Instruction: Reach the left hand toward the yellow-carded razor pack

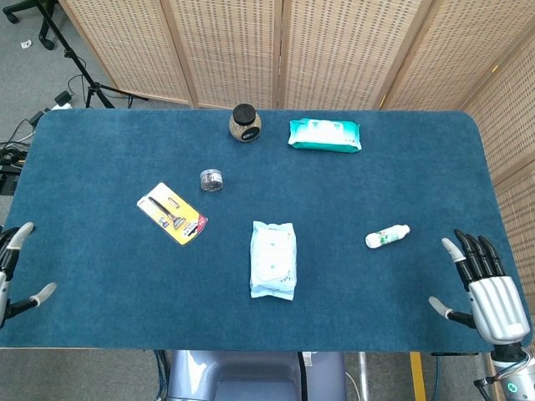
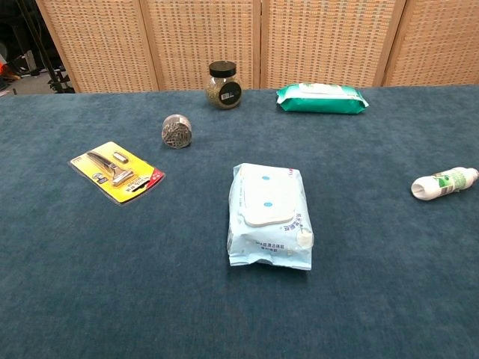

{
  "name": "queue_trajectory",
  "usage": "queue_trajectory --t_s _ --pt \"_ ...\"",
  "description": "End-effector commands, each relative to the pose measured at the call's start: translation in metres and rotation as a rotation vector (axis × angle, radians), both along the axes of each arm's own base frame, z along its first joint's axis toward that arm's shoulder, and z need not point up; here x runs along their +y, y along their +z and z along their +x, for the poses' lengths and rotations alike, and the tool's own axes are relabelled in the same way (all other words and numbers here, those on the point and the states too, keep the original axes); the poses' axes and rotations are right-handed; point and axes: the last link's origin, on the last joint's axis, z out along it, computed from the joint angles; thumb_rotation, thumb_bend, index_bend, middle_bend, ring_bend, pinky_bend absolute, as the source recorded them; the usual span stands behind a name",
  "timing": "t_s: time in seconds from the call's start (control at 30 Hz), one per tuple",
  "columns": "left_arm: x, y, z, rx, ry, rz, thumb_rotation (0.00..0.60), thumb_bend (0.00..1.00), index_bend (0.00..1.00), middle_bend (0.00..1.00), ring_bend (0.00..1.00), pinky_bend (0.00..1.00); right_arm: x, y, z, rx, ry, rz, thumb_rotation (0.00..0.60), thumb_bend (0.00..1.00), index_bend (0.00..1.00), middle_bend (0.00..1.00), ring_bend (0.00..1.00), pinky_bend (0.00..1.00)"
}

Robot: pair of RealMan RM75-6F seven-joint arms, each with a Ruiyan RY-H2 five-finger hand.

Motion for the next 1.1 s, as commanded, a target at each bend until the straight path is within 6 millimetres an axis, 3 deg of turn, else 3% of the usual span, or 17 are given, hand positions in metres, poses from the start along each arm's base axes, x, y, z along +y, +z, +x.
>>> queue_trajectory --t_s 0.03,0.13,0.27,0.43,0.73,1.1 --pt "0.035 -0.008 0.018 -0.009 -0.028 -0.056 0.600 0.35 0.00 0.94 0.94 0.76 -0.002 0.000 0.000 -0.005 -0.003 0.005 0.600 0.00 0.00 0.00 0.00 0.00" --pt "0.073 -0.017 0.042 -0.017 -0.059 -0.093 0.600 0.67 0.00 0.98 1.00 0.95 -0.003 0.001 0.000 -0.010 -0.008 0.012 0.600 0.00 0.00 0.00 0.00 0.00" --pt "0.109 -0.039 0.064 -0.121 -0.009 -0.279 0.600 0.87 0.00 0.98 1.00 1.00 -0.005 0.001 -0.002 -0.022 -0.019 0.021 0.600 0.00 0.00 0.00 0.00 0.00" --pt "0.156 -0.065 0.081 -0.094 0.062 -0.358 0.600 0.88 0.00 0.98 1.00 1.00 -0.011 0.002 -0.005 -0.028 -0.039 0.027 0.600 0.00 0.00 0.00 0.00 0.00" --pt "0.205 -0.116 0.099 -0.065 0.175 -0.455 0.600 0.87 0.01 0.98 1.00 1.00 -0.022 -0.002 -0.010 -0.029 -0.078 0.050 0.600 0.00 0.00 0.00 0.00 0.00" --pt "0.235 -0.168 0.106 -0.056 0.255 -0.528 0.600 0.87 0.01 0.98 1.00 1.00 -0.033 -0.008 -0.016 -0.022 -0.119 0.081 0.600 0.00 0.00 0.00 0.00 0.00"
